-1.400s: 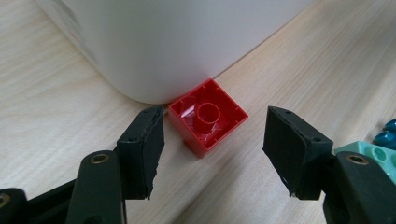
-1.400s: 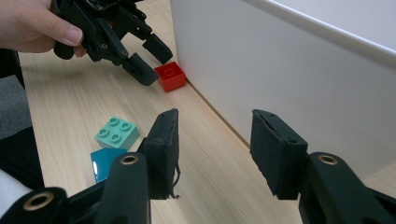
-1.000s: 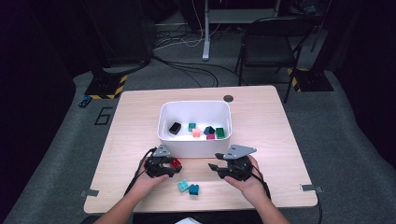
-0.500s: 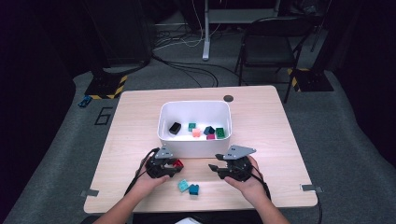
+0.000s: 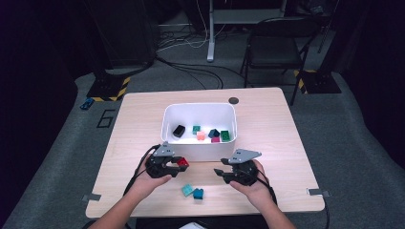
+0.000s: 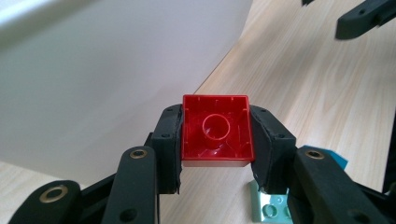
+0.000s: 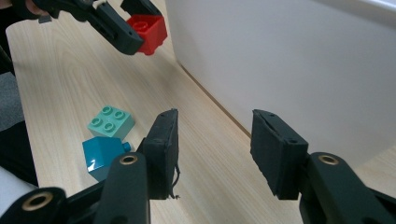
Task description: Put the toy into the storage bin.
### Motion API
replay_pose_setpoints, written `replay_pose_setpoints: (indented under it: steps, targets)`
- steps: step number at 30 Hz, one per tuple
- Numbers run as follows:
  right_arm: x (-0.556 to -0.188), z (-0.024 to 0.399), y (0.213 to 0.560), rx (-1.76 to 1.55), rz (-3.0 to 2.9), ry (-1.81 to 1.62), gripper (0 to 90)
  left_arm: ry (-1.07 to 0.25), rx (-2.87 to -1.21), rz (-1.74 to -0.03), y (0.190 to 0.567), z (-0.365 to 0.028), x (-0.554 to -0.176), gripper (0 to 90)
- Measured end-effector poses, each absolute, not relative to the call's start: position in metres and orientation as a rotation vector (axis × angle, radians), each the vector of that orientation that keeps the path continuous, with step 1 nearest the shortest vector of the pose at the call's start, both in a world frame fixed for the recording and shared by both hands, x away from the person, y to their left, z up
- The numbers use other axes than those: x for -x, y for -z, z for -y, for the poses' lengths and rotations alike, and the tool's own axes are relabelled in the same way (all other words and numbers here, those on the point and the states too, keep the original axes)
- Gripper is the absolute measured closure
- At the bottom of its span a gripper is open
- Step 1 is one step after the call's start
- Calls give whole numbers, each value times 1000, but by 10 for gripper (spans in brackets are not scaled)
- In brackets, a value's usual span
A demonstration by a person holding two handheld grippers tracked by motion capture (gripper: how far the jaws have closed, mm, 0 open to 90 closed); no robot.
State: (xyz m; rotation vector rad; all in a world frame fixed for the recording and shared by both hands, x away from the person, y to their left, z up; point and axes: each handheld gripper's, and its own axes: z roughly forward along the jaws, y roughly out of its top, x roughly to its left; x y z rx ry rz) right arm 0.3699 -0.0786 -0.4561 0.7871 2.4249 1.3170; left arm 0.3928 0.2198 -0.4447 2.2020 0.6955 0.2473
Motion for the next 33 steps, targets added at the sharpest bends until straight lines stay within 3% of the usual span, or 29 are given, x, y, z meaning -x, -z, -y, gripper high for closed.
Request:
replay_pose_setpoints:
  steps: [33]
  targets:
    - [-373,77,466,-792,-2458,-1281,515,-203,-2162,-593,367,-198,-418,585]
